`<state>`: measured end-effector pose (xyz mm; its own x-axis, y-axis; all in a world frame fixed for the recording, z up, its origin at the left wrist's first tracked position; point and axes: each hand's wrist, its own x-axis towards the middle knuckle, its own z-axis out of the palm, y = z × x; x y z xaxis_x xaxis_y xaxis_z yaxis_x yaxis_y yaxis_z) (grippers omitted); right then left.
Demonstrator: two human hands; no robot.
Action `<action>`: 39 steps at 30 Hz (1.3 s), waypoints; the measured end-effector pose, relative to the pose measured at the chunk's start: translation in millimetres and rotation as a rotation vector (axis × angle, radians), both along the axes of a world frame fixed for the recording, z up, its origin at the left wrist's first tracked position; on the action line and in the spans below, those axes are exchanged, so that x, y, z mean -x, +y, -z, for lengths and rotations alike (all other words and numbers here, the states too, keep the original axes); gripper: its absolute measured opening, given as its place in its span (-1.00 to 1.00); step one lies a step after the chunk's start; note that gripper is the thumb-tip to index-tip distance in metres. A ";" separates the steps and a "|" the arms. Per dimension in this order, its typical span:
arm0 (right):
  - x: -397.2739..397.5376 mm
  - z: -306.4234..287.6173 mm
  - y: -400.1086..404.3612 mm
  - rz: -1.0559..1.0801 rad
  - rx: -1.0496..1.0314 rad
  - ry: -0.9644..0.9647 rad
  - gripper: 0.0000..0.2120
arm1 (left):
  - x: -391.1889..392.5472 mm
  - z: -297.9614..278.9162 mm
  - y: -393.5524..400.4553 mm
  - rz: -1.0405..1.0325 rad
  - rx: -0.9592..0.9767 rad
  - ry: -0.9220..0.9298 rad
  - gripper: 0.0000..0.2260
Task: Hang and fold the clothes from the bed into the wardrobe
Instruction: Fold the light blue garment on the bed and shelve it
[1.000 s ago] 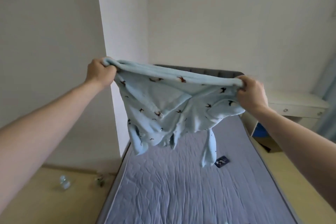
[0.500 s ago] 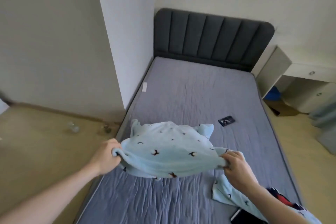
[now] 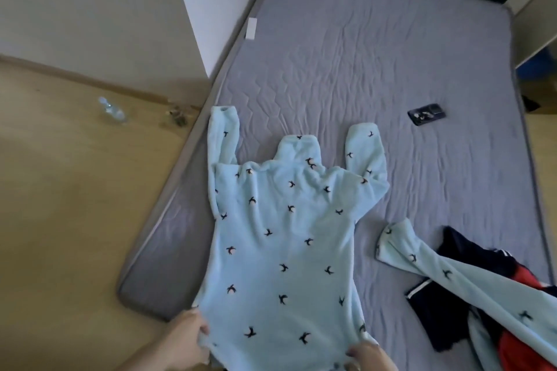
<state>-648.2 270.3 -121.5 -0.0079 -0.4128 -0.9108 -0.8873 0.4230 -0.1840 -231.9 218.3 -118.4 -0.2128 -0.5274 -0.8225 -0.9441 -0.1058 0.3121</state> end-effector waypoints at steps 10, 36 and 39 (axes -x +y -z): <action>-41.1 54.2 -127.4 -0.045 0.139 0.051 -0.64 | -16.3 84.5 -136.5 -0.178 0.154 -0.054 -0.84; -35.1 181.7 -241.5 0.464 0.565 -0.119 -0.59 | 30.4 180.1 -352.1 -1.235 0.063 0.465 -0.46; -23.8 168.2 -239.1 0.509 0.584 -0.146 -0.60 | 60.7 147.6 -360.1 -1.116 -0.056 0.632 -0.44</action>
